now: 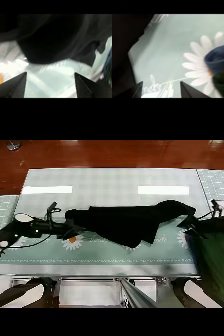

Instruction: Fold the shirts.

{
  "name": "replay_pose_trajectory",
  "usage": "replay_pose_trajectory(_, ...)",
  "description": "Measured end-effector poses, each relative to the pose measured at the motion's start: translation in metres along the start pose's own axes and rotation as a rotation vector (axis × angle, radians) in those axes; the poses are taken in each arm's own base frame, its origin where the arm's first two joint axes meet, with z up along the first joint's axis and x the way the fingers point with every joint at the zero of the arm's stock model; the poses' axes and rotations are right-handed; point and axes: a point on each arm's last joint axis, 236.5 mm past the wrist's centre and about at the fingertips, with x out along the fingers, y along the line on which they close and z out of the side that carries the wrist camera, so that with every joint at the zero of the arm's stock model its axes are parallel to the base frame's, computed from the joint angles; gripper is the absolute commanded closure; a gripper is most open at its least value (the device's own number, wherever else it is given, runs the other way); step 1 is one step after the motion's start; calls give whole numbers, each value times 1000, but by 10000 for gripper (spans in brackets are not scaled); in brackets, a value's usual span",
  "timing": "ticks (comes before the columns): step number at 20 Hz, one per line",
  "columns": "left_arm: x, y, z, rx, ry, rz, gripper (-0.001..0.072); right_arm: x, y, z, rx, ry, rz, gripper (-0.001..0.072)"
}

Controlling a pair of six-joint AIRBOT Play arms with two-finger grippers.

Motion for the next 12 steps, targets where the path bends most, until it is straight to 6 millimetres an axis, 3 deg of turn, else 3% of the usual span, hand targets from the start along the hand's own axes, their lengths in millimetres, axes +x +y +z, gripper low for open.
replay_pose_trajectory(4, 21, -7, 21, -49, -116, -12, 16, 16, 16, -21, -61, 46, 22, 153)
replay_pose_trajectory(5, 23, -9, 28, -66, -149, -18, 161, 19, 19, -26, -80, 59, 18, 153)
replay_pose_trajectory(6, 24, -9, 33, -78, -172, -18, 593, 21, 20, -30, -99, 70, 6, 153)
replay_pose_trajectory(7, 24, -10, 35, -85, -185, -22, 672, 23, 22, -33, -117, 77, -1, 153)
replay_pose_trajectory(12, 23, -16, 46, -52, -226, -31, 670, 30, 30, -46, -181, 114, -20, 153)
